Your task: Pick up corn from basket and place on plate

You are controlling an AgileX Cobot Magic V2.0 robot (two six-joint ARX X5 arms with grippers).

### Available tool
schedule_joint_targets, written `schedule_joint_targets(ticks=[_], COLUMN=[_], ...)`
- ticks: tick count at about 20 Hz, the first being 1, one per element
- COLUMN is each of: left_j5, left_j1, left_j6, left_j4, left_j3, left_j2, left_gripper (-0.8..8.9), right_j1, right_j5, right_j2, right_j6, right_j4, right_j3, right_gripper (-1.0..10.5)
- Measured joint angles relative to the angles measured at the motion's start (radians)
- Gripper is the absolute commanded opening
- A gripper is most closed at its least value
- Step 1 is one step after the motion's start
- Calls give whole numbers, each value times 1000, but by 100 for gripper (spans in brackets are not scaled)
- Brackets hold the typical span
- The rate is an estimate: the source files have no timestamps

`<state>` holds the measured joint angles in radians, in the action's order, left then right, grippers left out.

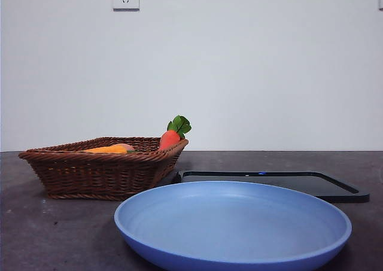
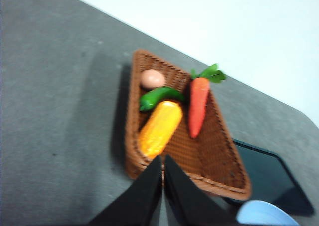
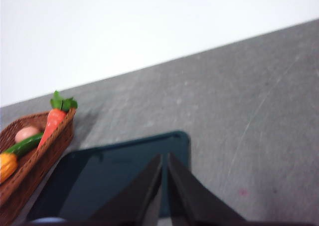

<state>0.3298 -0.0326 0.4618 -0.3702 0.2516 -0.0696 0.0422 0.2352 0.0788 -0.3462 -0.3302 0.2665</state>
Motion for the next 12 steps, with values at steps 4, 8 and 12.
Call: schedule_joint_targets(ticks=[4, 8, 12], left_j5=[60, 145, 226], left_j1=[0, 0, 0], left_j6=[-20, -80, -162], left_j4=[-55, -132, -230], left_j3=[90, 208, 313], left_j2=[-88, -206, -326], left_gripper=[7, 7, 7], right_j1=[-1, -6, -35], right_j5=[73, 173, 272], right_j2=[100, 234, 357], right_j6=[9, 61, 142], right_j4=[-78, -163, -256], right_j3=[102, 234, 346], right_gripper=[4, 4, 4])
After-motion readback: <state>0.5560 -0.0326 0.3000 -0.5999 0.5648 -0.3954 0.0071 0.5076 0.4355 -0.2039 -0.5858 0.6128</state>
